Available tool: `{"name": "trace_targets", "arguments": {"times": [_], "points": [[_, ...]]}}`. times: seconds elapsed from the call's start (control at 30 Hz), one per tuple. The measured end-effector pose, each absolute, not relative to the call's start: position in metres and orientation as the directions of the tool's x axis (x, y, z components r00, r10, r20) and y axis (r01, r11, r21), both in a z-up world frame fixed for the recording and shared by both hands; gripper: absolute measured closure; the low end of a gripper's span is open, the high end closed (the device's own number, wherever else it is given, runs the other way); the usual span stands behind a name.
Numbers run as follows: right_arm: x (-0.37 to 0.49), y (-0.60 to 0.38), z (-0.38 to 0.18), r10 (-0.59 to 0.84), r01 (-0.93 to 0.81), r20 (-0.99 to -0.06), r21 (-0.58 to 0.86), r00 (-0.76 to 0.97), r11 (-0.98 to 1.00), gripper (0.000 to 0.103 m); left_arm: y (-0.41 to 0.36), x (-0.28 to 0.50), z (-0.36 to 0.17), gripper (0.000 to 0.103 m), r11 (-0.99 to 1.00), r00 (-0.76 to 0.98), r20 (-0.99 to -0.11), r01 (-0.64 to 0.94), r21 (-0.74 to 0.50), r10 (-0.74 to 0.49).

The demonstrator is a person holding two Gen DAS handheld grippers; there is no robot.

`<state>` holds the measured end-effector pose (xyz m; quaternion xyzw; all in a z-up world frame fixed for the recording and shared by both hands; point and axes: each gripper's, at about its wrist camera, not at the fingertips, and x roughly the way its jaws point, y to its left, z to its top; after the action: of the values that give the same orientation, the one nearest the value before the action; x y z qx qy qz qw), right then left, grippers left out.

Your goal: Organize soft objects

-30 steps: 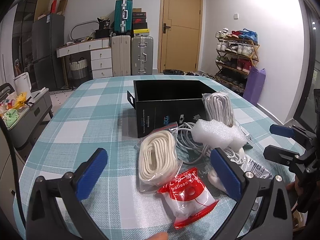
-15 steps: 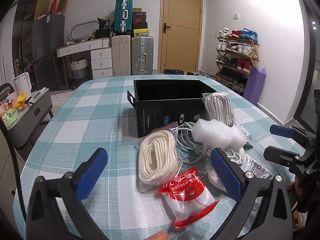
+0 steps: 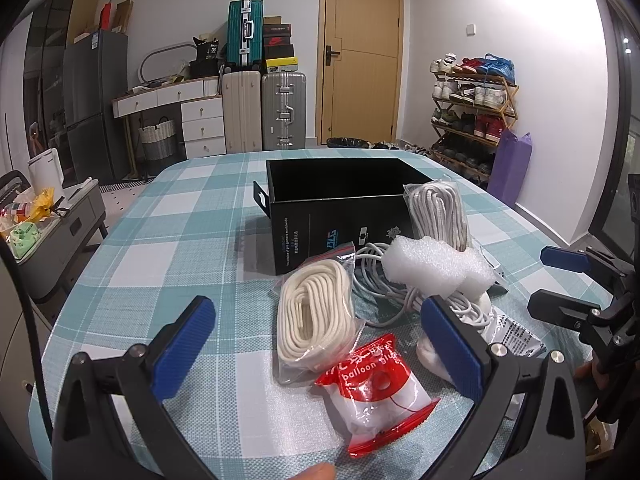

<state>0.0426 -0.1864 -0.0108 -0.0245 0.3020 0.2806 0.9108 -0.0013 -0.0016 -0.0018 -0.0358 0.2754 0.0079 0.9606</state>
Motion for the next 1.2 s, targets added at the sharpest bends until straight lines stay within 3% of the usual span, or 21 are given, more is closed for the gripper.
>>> {"name": "trace_targets", "arguments": {"times": [1.2], "points": [[0.0347, -0.1787, -0.0085, 0.506, -0.571, -0.604, 0.101, 0.616, 0.815, 0.0, -0.0018, -0.0076, 0.0016, 0.0, 0.999, 0.85, -0.526, -0.043, -0.023, 0.025]]}}
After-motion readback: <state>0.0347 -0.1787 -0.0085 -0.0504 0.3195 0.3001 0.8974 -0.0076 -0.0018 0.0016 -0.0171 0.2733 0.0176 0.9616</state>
